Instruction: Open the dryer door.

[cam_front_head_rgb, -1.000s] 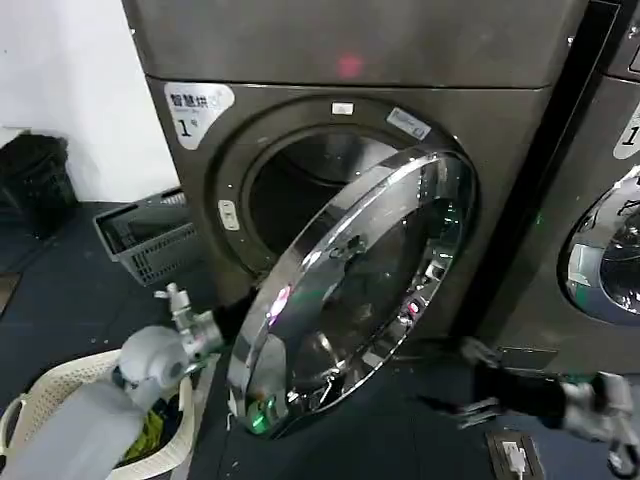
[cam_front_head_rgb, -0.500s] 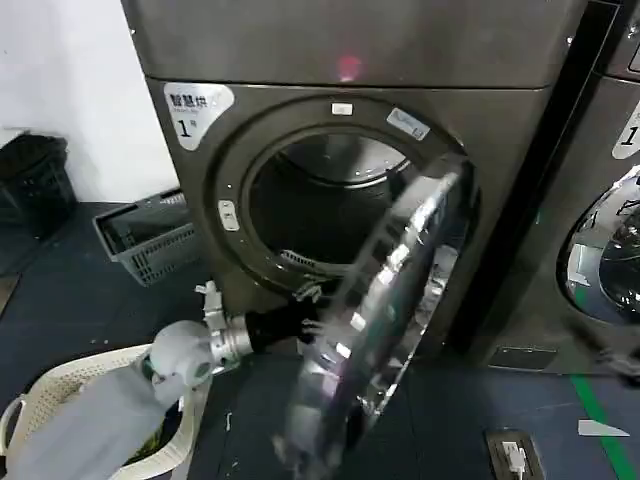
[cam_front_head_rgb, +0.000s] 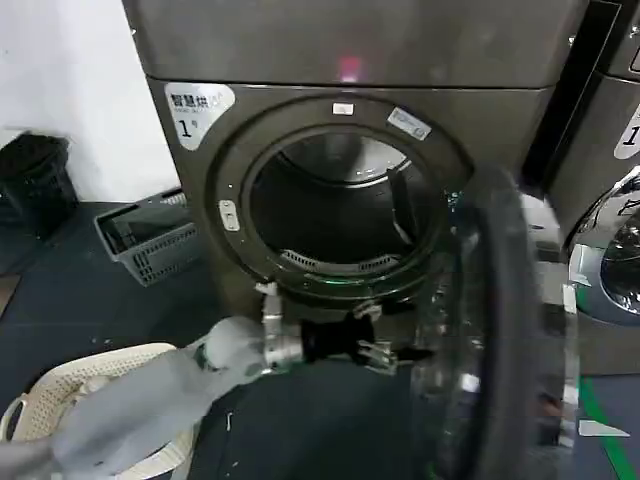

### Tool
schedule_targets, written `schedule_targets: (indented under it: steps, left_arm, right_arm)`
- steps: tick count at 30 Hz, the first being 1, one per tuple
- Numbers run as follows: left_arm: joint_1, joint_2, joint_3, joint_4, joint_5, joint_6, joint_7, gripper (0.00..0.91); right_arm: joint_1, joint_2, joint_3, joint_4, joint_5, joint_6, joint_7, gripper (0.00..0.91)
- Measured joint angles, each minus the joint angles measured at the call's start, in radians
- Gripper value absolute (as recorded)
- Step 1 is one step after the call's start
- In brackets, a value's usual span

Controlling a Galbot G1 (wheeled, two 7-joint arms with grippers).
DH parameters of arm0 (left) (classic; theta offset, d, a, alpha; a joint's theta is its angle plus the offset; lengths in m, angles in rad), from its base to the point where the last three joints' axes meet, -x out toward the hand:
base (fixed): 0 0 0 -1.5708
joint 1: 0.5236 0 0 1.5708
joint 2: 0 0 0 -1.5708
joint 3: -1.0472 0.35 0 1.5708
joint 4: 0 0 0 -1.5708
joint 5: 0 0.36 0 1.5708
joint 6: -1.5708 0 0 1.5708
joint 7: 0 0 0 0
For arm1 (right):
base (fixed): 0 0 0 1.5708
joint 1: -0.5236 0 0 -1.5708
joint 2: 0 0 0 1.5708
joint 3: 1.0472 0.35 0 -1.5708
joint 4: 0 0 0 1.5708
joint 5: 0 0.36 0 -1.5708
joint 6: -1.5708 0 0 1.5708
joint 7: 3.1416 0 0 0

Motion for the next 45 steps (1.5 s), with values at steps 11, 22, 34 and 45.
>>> schedule_targets:
  steps: [11,22,34,45]
  left_arm:
    - [-0.086,-0.153,0.073,0.094,0.021,0.005,-0.029,0.907]
    - [-0.132,-0.285,0.099,0.188,0.069,0.006,-0.058,0.907]
    - [-0.133,-0.372,0.098,0.26,0.134,-0.04,-0.159,0.907]
    - [-0.129,-0.374,0.093,0.267,0.164,-0.08,-0.2,0.907]
  right_arm:
    - [-0.071,-0.056,0.216,-0.069,-0.017,-0.047,0.158,0.907]
    - [-0.113,-0.065,0.311,-0.09,-0.017,-0.067,0.156,0.907]
    - [-0.12,-0.072,0.326,-0.103,-0.015,-0.058,0.155,0.907]
    - [-0.116,-0.069,0.316,-0.104,-0.016,-0.048,0.154,0.907]
